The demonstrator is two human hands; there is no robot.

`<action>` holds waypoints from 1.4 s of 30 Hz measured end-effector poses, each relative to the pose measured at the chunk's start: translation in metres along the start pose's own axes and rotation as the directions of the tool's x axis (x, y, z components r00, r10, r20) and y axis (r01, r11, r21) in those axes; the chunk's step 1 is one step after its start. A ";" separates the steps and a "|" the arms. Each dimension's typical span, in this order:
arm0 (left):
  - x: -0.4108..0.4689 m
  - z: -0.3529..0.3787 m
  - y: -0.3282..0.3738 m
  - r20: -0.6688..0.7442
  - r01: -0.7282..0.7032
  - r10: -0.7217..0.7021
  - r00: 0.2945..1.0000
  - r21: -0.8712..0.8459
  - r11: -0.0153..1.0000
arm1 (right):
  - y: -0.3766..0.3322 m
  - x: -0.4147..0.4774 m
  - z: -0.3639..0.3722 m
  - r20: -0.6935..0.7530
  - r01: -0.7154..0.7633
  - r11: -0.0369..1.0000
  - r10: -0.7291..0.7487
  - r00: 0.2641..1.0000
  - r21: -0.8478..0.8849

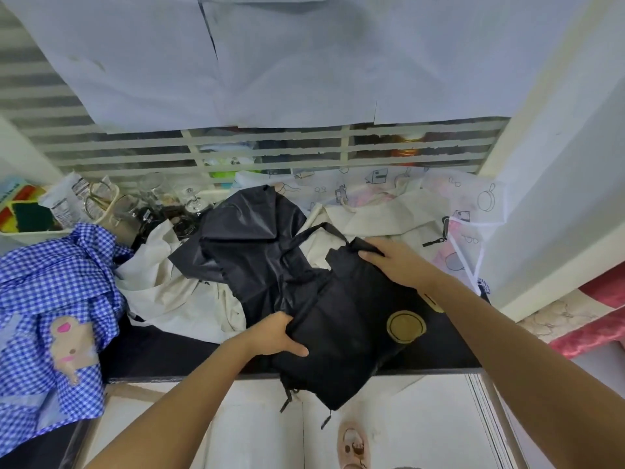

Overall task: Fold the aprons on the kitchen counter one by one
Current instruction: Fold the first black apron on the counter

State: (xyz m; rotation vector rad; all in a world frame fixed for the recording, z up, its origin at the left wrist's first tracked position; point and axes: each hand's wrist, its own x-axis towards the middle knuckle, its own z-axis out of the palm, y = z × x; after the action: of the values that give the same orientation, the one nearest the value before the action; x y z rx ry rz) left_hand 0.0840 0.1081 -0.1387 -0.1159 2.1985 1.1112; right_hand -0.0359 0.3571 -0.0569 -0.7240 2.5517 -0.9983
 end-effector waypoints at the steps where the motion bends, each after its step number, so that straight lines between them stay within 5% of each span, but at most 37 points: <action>1: 0.001 -0.012 0.008 0.001 0.006 -0.006 1.000 -0.073 0.997 | -0.001 0.006 -0.013 -0.020 0.001 1.000 -0.001 1.000 0.025; 4: 0.003 -0.058 0.037 -0.048 0.010 -0.026 0.998 -0.304 0.953 | 0.000 0.023 -0.050 -0.113 -0.016 0.994 0.028 0.993 0.104; 8: 0.023 -0.116 0.075 -0.301 -0.132 -0.045 0.953 -0.542 0.830 | 0.018 0.054 -0.092 -0.293 -0.121 0.966 0.187 0.938 0.230; 16: 0.095 -0.095 0.093 -0.246 -0.009 -0.096 0.964 -0.396 0.918 | 0.098 0.099 -0.098 -0.243 -0.398 0.882 0.457 0.856 0.253; 21: 0.124 -0.074 0.074 -0.353 0.016 -0.220 0.910 -0.498 0.867 | 0.120 0.098 -0.073 -0.477 -0.474 0.879 0.435 0.763 0.043; 24: 0.128 -0.072 0.071 -0.327 0.043 -0.252 0.911 -0.531 0.846 | 0.097 0.085 -0.047 -0.445 -0.321 0.894 0.160 0.881 -0.312; 26: 0.127 -0.071 0.071 -0.298 0.038 -0.250 0.921 -0.571 0.820 | 0.075 0.071 -0.019 -0.210 -0.046 0.903 -0.049 0.977 -0.428; 29: 0.121 -0.073 0.072 -0.173 0.091 -0.252 0.952 -0.626 0.774 | 0.063 0.054 0.030 0.142 0.253 0.846 -0.211 0.967 -0.469; 34: 0.090 -0.108 0.060 0.067 0.239 -0.233 0.970 -0.115 0.964 | 0.065 0.048 0.060 0.181 0.065 0.891 0.019 0.983 -0.450; 42: 0.044 -0.177 0.090 0.062 0.141 -0.171 0.983 0.334 0.932 | 0.020 0.067 0.055 0.227 -0.115 0.961 0.174 0.958 -0.251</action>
State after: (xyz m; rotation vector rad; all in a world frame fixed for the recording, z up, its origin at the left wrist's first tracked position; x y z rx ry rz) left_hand -0.0743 0.0426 -0.0289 -0.0911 2.2168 0.6389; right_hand -0.0735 0.3028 -0.1162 -0.6626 2.4818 -0.5259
